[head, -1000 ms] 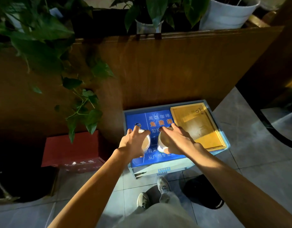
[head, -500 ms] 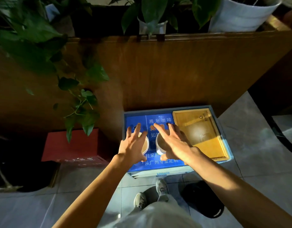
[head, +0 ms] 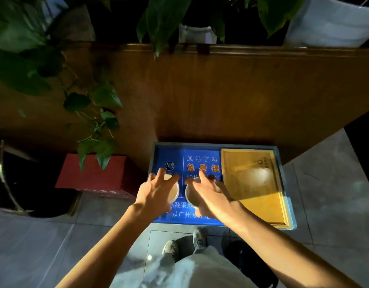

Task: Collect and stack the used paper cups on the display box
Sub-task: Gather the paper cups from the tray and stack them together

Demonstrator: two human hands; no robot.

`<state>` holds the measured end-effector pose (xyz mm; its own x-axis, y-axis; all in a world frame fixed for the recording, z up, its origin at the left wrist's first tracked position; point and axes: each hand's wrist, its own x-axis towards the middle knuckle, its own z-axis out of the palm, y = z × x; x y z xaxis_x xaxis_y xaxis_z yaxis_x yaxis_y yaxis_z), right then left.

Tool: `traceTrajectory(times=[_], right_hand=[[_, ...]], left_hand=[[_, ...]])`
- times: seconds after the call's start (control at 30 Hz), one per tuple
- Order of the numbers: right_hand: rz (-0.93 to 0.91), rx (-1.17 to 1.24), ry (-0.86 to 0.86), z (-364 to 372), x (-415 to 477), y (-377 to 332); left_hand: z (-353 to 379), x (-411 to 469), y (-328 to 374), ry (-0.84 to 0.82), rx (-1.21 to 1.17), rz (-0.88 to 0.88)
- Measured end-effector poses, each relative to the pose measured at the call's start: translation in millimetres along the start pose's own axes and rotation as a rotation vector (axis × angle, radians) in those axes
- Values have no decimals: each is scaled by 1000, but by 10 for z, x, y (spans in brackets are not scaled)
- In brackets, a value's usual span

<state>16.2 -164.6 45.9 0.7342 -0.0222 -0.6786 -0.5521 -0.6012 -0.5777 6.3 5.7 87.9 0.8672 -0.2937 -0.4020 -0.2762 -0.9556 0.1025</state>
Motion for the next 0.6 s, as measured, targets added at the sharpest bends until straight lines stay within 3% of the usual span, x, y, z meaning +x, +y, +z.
traceTrajectory(times=[0.33,0.6], right_hand=[[138,34,-50,92,190,7],[67,181,-5,31,216,133]], left_hand=[[36,8,19,-37,-83,-42],[-39,73,-82,-37,-138,0]])
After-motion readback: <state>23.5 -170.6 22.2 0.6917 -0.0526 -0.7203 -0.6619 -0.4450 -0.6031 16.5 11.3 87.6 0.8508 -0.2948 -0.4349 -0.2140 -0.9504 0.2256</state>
